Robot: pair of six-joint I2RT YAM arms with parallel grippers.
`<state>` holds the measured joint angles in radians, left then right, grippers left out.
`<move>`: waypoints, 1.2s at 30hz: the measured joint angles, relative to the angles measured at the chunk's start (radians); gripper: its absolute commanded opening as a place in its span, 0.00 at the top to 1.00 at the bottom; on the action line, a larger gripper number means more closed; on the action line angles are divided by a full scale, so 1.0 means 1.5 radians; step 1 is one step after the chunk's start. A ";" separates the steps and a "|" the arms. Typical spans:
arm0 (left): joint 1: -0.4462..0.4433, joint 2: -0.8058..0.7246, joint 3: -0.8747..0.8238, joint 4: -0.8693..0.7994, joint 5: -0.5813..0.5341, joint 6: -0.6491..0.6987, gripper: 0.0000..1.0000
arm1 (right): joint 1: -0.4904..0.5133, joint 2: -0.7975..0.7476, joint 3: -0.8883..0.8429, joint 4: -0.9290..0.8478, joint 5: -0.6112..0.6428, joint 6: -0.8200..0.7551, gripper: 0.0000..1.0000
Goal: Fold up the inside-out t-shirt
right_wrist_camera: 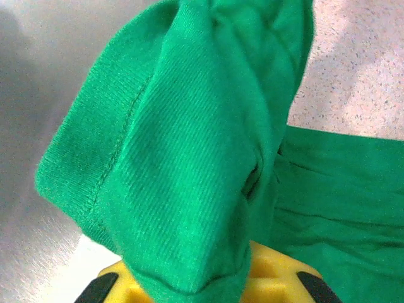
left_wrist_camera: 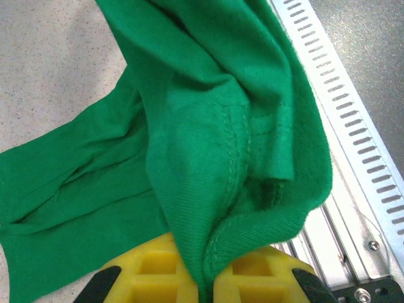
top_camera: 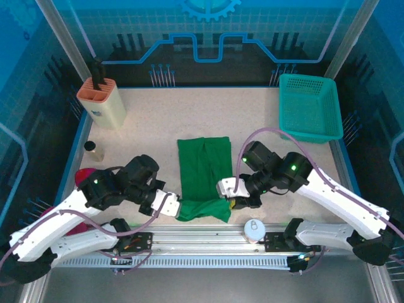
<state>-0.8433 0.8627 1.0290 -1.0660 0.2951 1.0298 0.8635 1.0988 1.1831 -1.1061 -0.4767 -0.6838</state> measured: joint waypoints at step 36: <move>0.279 0.179 0.090 0.078 0.213 0.028 1.00 | -0.155 0.063 0.007 0.065 -0.279 0.203 1.00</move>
<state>-0.4244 1.1316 1.1645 -0.9493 0.6147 1.0718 0.6312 1.1931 1.1942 -1.0084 -0.8959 -0.3798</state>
